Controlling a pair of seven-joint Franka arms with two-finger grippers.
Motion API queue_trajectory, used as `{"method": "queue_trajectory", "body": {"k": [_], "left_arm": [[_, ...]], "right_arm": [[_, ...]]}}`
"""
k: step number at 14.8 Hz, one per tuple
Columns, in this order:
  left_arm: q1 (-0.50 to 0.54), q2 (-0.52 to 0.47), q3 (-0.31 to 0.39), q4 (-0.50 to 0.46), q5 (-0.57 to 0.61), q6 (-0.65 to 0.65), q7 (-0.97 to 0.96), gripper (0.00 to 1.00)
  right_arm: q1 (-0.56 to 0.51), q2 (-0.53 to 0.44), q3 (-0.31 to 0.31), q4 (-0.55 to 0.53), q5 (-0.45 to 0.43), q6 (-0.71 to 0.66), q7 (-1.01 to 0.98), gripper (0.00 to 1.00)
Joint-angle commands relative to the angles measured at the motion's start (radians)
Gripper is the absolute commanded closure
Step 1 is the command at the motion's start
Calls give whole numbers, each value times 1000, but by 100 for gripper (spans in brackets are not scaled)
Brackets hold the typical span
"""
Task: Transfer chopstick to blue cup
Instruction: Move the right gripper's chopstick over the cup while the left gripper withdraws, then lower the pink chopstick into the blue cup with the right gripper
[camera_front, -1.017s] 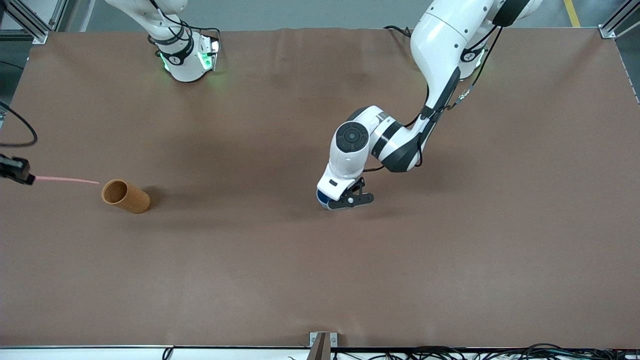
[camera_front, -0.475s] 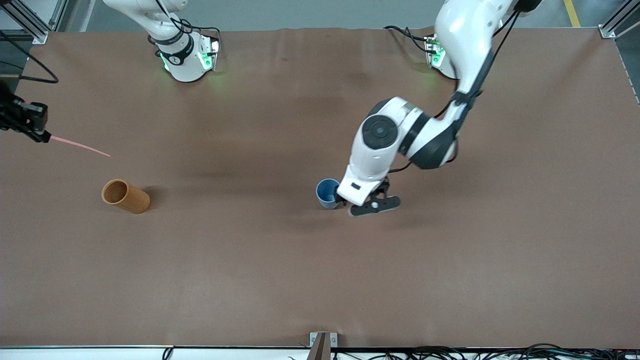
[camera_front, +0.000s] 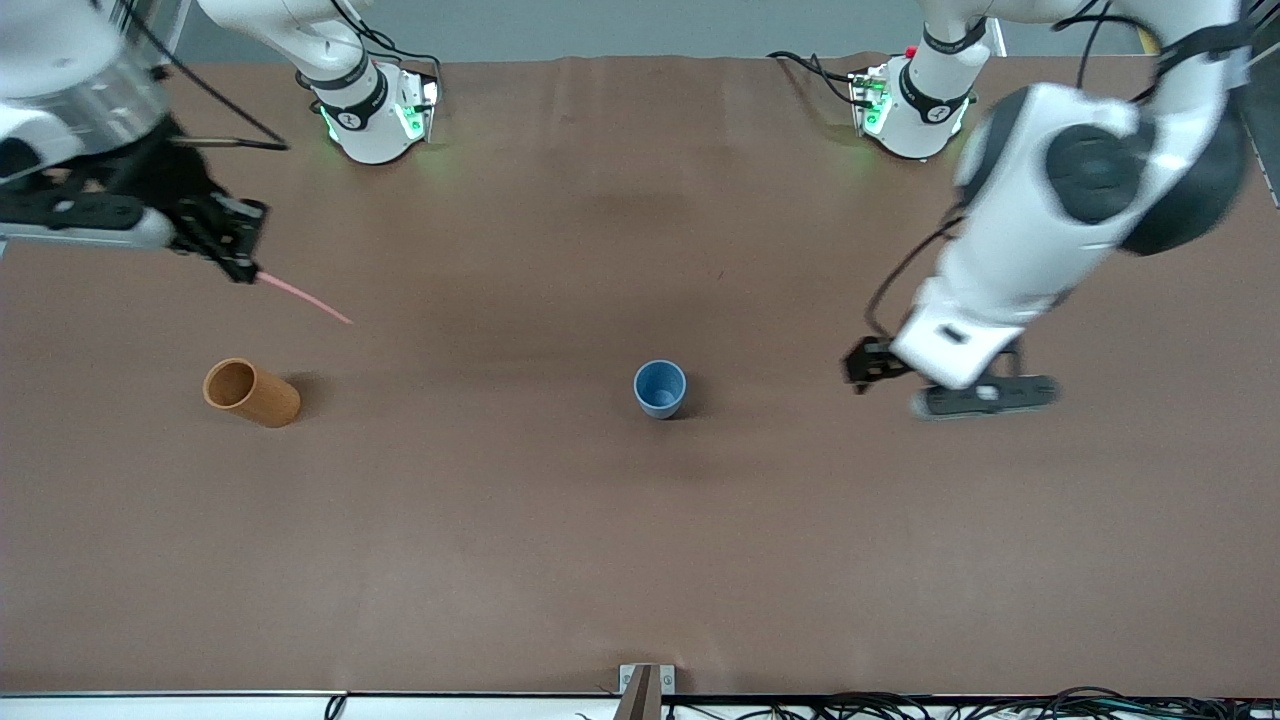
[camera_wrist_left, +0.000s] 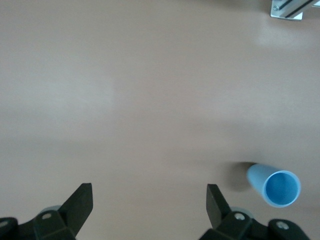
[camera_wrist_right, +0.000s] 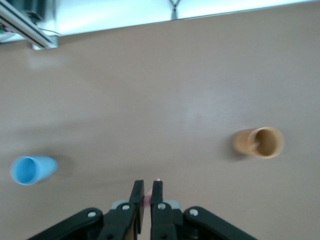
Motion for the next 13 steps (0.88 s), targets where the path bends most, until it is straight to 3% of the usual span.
{"method": "queue_trajectory", "body": {"k": [1,4,7,9,11,13], "left_arm": [[147,-71,-13,-24,-58,-54,238,0],[200,-133,4,-16,-63,-130,345,0],[42,-221,163,-19,-51,-276,406,0],[51,-249,144,-24,-49,-319,402,0],[155,-255,19,-27,-51,-316,391,0],[147,-260,15,-33,-51,-315,391,0]], "right_arm": [[142,127,-10,99,-23,22,218,100],[246,291,-10,265,-22,36,401,100],[332,425,-12,380,-20,123,526,100],[385,472,-15,390,-23,195,577,100],[417,503,-18,391,-25,225,587,100],[440,526,-19,396,-36,231,588,100]]}}
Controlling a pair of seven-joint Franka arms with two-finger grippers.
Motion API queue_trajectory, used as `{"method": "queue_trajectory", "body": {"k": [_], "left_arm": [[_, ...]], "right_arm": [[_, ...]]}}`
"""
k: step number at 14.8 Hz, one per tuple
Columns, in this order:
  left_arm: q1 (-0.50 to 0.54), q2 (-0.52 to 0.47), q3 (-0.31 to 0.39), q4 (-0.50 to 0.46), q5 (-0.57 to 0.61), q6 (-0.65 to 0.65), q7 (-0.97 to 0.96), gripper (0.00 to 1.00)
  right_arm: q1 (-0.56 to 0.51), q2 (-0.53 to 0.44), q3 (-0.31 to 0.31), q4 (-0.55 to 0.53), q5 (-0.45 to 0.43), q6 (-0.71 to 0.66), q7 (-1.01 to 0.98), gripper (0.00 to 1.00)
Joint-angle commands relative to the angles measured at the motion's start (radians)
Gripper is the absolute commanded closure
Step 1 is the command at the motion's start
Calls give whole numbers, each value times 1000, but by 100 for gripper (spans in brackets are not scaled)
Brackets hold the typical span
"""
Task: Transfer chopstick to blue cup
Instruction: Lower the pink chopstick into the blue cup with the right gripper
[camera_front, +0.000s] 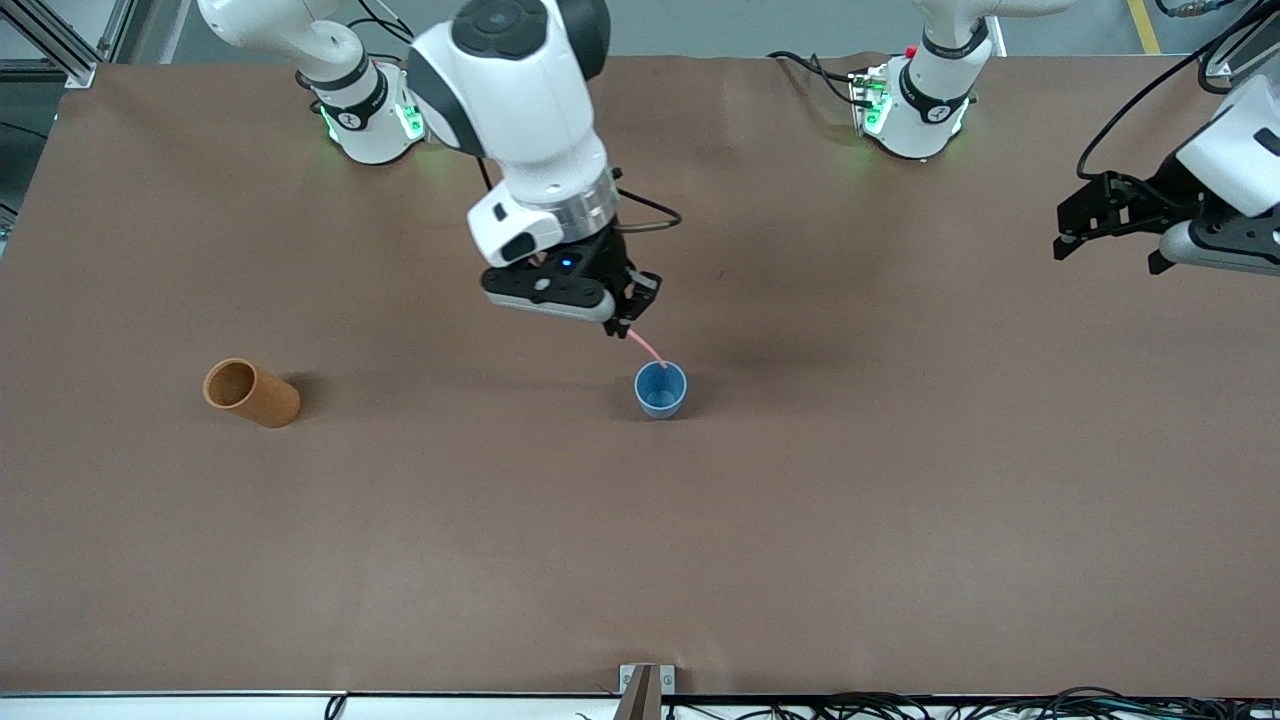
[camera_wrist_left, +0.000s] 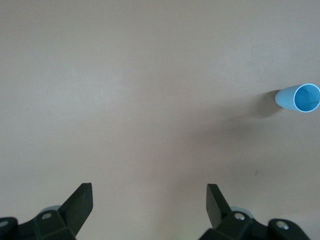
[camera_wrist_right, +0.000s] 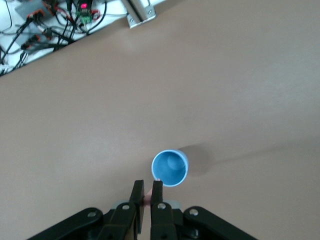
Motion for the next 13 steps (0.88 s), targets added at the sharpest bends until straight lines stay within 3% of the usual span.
{"method": "queue_trajectory", "body": {"k": [1,9,13], "left_arm": [[10,-9,-17,-23,3,5,4,0],[24,5,-4,-14,1,8,5,0],[24,12,-4,-14,6,9,5,0]], "right_arm": [[40,37,-13,36,-56,-2,24,100],[68,65,-10,21,-197,-2,26,100],[80,94,-10,21,-219,1,27,100]]}}
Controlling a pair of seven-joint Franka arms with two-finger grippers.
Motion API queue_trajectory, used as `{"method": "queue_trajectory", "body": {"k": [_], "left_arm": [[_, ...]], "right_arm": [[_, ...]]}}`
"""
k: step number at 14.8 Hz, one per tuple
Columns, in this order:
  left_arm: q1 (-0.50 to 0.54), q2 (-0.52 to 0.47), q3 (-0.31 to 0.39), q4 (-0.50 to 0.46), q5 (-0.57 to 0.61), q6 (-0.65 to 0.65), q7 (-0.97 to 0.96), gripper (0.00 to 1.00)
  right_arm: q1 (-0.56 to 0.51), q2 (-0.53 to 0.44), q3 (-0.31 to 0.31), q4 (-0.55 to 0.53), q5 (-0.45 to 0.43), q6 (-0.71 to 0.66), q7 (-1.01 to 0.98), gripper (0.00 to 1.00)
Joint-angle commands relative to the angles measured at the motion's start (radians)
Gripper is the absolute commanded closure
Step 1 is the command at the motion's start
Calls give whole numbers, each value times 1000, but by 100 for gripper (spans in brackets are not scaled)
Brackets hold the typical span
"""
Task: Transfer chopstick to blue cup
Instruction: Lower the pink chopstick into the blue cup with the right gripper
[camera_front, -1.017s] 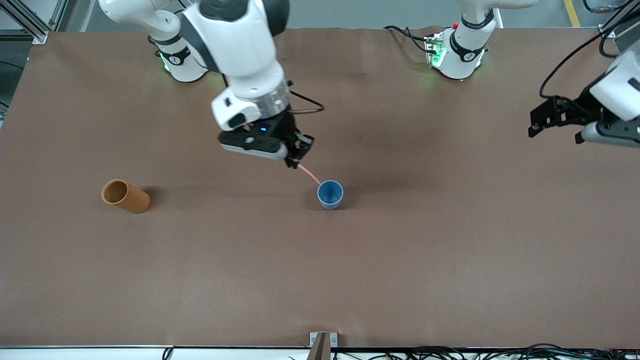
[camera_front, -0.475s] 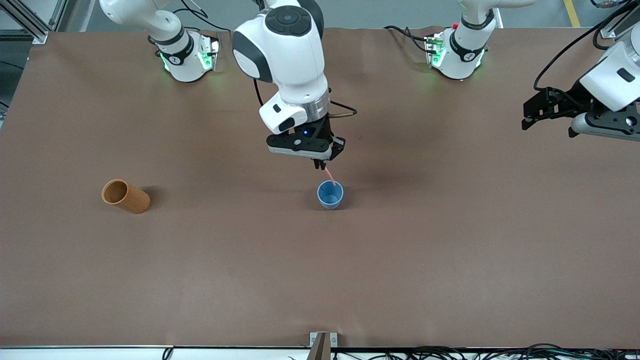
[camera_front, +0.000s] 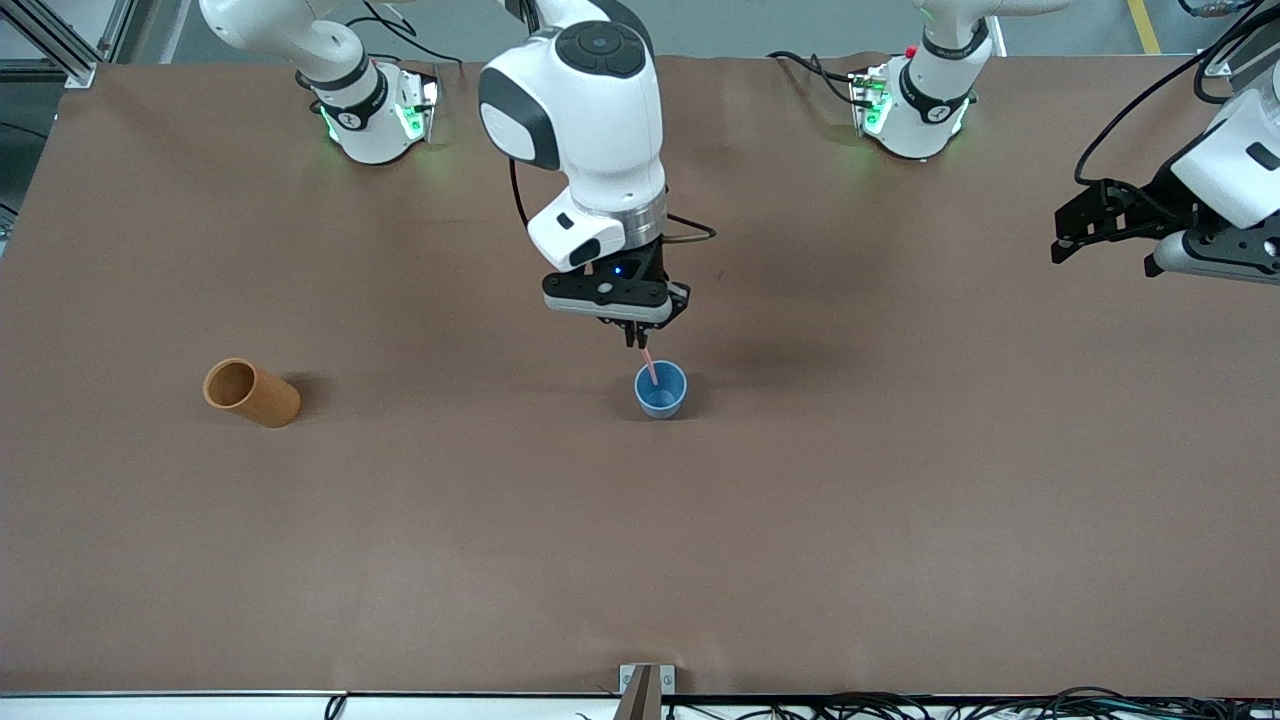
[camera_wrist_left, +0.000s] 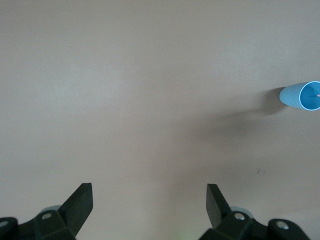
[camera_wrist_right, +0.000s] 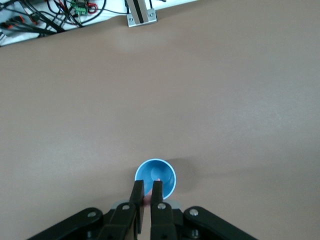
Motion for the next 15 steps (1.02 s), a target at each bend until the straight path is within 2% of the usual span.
{"method": "queue_trajectory", "body": {"k": [1,3,6,9,11,14,15], "left_arm": [[5,3,-2,2,7,19,12,0],[4,3,-2,-5,13,69,4,0],[5,3,-2,-12,20,71,-2,0],[5,0,-2,-10,21,71,0,0],[4,-2,-3,-8,21,69,-2,0],[4,0,-5,-10,21,69,-3,0],[4,-2,-5,-10,21,69,-3,0]], "right_arm": [[25,36,-7,13,-63,-1,25,99],[28,62,-7,12,-102,8,25,99],[34,86,-6,-23,-105,114,25,97],[32,92,-6,-34,-103,144,23,88],[25,92,-6,-33,-103,144,17,71],[10,84,-7,-25,-103,142,3,19],[-6,79,-9,-24,-99,142,2,15]]}}
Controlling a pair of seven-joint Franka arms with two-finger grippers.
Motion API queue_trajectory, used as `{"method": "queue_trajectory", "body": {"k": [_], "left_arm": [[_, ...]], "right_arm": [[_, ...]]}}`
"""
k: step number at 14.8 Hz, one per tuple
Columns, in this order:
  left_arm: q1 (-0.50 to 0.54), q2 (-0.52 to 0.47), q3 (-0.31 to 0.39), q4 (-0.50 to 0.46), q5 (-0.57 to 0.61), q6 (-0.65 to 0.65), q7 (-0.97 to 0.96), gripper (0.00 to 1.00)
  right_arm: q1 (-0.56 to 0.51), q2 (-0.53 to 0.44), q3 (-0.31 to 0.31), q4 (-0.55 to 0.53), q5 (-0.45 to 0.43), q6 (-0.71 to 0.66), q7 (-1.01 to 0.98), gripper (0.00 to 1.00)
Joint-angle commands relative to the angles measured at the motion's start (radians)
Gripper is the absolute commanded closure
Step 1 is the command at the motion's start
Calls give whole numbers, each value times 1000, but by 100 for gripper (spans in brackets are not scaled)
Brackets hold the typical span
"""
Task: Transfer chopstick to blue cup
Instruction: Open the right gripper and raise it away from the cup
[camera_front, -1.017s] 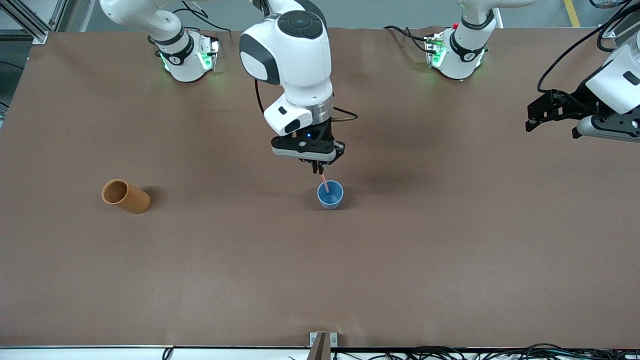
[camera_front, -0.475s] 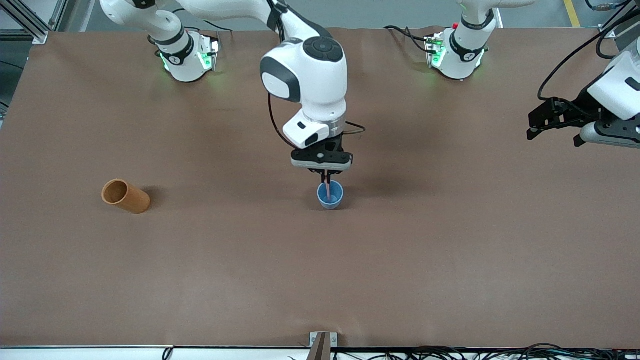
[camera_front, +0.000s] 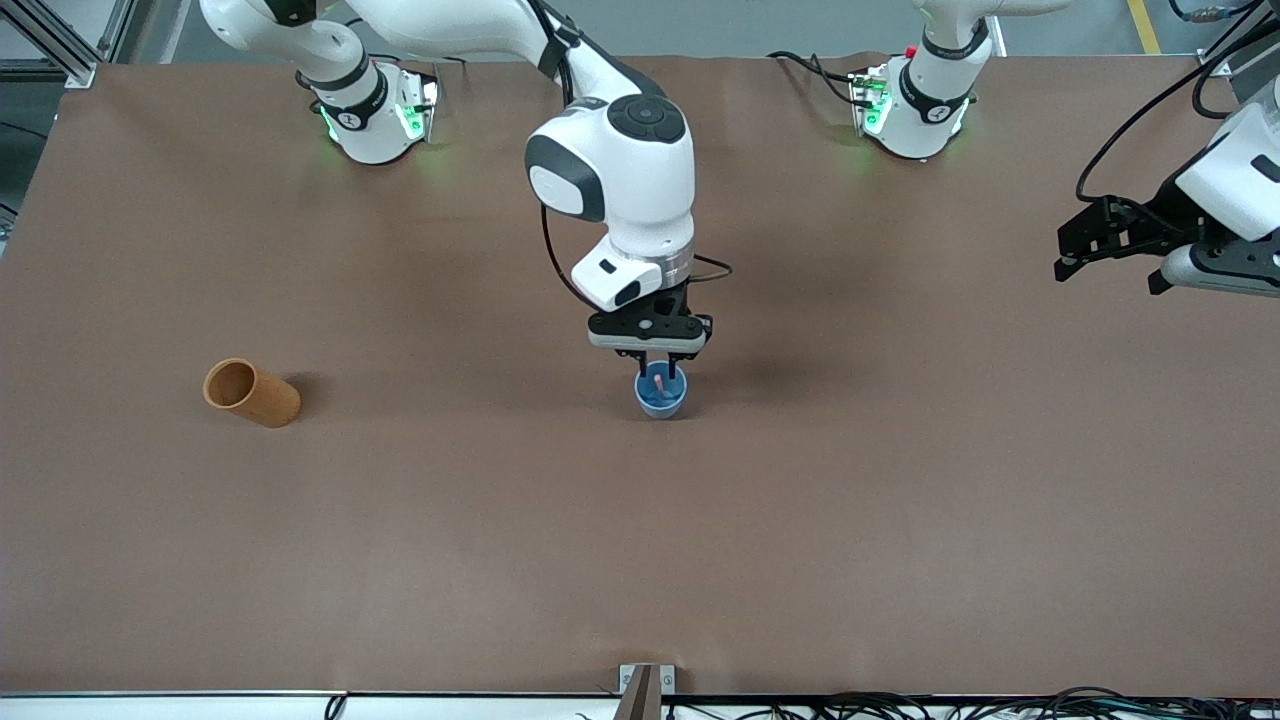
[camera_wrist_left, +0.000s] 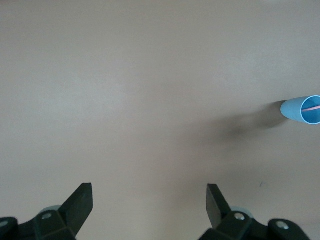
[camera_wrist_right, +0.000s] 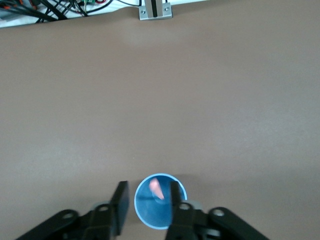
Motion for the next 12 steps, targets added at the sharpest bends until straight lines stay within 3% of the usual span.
{"method": "queue_trajectory", "body": {"k": [1,4,8,12], "left_arm": [[3,-12,-6,-9,18,5,-5,0],[3,-12,-8,-9,16,-1,-26,0],[3,-3,-5,1,18,-1,-34,0],[3,9,-3,37,37,-1,-46,0]], "right_arm": [[-44,-30,6,-12,-14,1,-1,10],[-75,-91,8,-18,-1,-14,-13,1],[-147,-195,9,-27,45,-181,-24,0],[-286,-367,8,-169,137,-279,-134,0]]}}
